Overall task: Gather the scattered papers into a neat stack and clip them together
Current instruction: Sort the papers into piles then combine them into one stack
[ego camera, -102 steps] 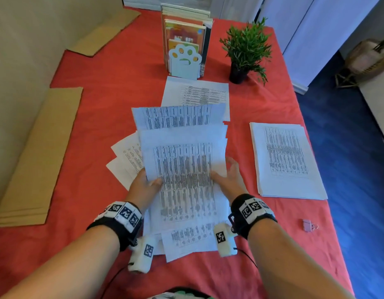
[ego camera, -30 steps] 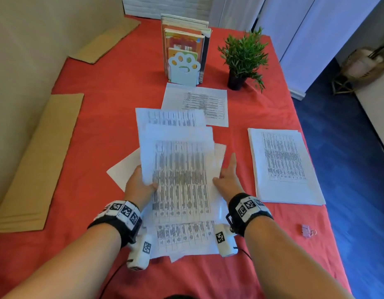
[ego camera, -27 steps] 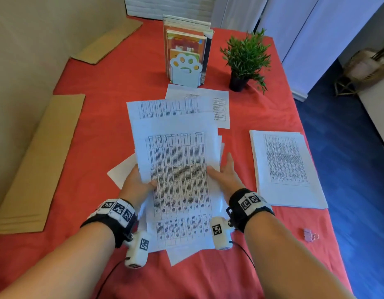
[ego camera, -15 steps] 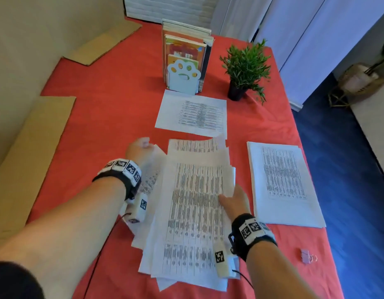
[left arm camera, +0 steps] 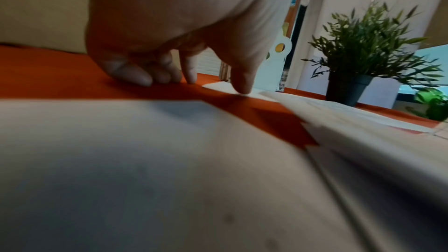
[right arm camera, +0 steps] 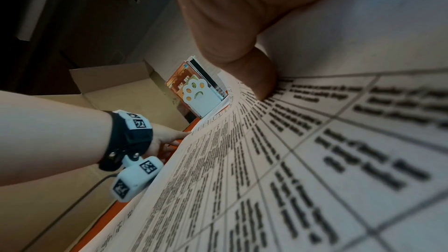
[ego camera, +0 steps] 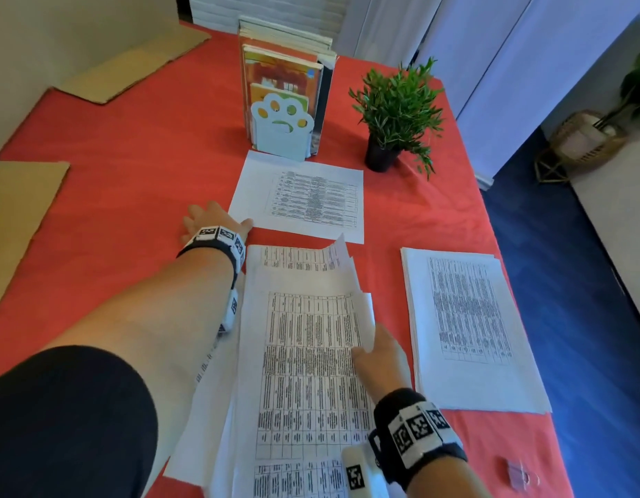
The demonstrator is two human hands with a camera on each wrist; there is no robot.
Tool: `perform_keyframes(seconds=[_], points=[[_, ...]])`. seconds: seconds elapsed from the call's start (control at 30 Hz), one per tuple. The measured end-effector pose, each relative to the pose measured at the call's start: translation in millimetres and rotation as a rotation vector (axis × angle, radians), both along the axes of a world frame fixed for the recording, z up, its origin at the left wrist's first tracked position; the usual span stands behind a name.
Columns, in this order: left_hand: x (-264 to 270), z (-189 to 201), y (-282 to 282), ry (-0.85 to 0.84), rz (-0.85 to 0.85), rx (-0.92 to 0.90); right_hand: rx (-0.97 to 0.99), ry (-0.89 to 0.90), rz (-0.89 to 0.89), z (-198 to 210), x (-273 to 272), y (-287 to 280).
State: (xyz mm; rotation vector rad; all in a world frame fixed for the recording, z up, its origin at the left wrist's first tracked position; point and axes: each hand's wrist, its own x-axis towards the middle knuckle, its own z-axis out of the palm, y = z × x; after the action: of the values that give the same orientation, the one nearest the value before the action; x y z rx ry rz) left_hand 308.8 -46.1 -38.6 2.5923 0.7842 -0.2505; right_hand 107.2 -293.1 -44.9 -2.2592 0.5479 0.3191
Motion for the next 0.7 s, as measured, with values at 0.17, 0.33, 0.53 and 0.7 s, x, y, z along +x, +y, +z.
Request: perform_keyframes(seconds=[0.17, 0.33, 0.53, 0.7], points=[[9.9, 1.7, 0.8, 0.021, -0.023, -0.008, 0.013, 0.026, 0.015, 0.4, 1.5, -3.6], [7.4, 11.8, 6.0, 0.003, -0.126, -0.019, 0.034, 0.043, 0.047, 1.3, 5.2, -6.9], [-7.2, 25.5, 27.1, -0.529, 0.071, -0.327, 0.113, 0.076, 0.032, 3.5, 6.3, -10.6], [-32.9, 74.3, 67.1, -0.773, 0.272, -0.543, 0.148, 0.119, 0.009, 7.0, -3.5, -14.3]])
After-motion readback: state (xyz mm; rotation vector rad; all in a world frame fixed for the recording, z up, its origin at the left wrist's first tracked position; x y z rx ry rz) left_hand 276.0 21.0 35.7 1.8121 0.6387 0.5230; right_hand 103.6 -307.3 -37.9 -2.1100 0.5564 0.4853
